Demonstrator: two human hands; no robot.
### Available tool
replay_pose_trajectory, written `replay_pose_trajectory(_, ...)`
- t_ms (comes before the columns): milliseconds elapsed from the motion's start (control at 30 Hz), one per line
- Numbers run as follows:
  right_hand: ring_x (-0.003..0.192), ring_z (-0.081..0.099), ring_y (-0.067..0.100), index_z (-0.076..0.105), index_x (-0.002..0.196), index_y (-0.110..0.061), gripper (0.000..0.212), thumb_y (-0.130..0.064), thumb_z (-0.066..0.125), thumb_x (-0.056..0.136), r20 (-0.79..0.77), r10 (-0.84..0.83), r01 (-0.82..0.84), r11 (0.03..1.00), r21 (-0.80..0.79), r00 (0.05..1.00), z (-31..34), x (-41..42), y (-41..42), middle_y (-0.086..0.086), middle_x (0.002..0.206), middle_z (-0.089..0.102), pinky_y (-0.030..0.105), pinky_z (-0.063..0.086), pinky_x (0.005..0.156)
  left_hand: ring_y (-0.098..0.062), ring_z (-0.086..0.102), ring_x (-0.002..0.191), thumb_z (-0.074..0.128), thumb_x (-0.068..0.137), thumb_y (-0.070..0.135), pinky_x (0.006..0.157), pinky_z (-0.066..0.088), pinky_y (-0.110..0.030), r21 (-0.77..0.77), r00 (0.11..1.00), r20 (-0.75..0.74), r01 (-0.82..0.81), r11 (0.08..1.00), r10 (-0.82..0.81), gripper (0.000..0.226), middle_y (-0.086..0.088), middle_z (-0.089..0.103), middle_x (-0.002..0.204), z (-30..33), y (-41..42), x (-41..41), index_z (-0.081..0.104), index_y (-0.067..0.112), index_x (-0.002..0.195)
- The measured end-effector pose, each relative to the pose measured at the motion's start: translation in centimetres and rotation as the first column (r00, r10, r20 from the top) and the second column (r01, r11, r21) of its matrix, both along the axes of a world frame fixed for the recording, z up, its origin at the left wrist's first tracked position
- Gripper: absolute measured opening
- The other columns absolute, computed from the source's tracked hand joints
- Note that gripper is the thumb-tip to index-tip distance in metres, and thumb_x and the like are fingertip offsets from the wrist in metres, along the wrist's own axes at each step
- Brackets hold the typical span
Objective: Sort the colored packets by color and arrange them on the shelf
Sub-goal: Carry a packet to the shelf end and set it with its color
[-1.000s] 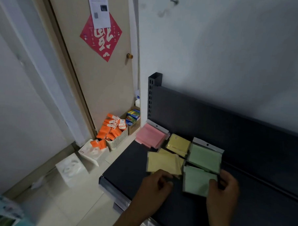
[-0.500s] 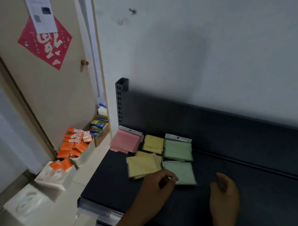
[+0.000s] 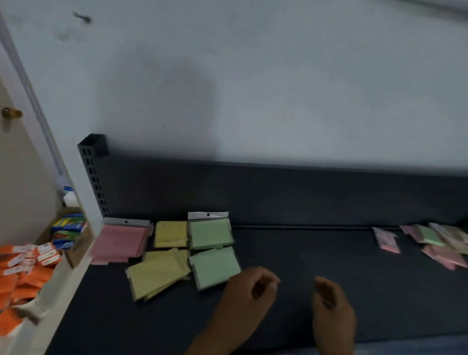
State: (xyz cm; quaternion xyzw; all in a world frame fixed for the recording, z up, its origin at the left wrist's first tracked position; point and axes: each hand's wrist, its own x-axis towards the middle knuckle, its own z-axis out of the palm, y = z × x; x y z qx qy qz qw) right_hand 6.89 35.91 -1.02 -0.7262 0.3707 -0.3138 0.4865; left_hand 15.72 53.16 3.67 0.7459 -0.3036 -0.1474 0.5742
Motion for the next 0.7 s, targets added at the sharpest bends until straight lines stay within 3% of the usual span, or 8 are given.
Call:
replay_pose_trajectory(67,0.095,0.067,0.020,0.068,0.105,-0.024,0.034,0.006,0.064,0.090,0.001,0.016,-0.016,1.000,0.003,1.000,0.2,-0.7,-0.6,0.004,0.105,0.071,0.011,0.048,0.077,-0.005,0.060,0.081,0.059,0.099,0.032,0.070,0.045,-0.015,0.033,0.998,0.064,-0.006,0.999,0.004,0.008,0.018,0.064,0.088,-0.6,-1.3,0.2,0.067,0.035,0.097)
replay_pose_trajectory(200,0.098,0.066,0.015,0.067,0.115,-0.025,0.033,-0.002,0.066,0.092,-0.047,0.069,-0.069,0.998,0.005,0.997,0.6,-2.3,-2.7,-0.001,0.112,0.070,0.024,0.046,0.087,-0.005,0.062,0.084,0.062,0.096,0.026,0.071,0.046,-0.014,0.047,0.987,0.163,-0.011,0.999,0.003,0.009,0.018,0.065,0.090,-1.5,-4.7,0.4,0.067,0.033,0.097)
replay_pose_trajectory(467,0.105,0.063,-0.003,0.061,0.129,-0.030,0.039,-0.014,0.068,0.094,-0.077,0.131,-0.132,0.991,-0.010,0.988,0.9,-4.9,-9.2,-0.013,0.119,0.066,0.004,0.047,0.079,0.000,0.062,0.097,0.065,0.095,0.033,0.084,0.053,-0.024,0.017,0.987,0.154,-0.040,0.999,0.037,0.015,0.017,0.063,0.102,-1.6,-13.2,-1.0,0.063,0.038,0.110)
replay_pose_trajectory(700,0.115,0.060,0.000,0.056,0.135,-0.034,0.040,-0.023,0.065,0.097,-0.055,0.137,-0.139,0.990,-0.036,0.989,0.8,-5.9,-14.8,-0.018,0.129,0.062,0.026,0.052,0.098,0.003,0.059,0.106,0.067,0.095,0.038,0.090,0.053,-0.025,0.016,0.988,0.152,-0.013,1.000,0.011,0.023,0.021,0.059,0.114,-2.0,-20.6,-3.1,0.061,0.039,0.117)
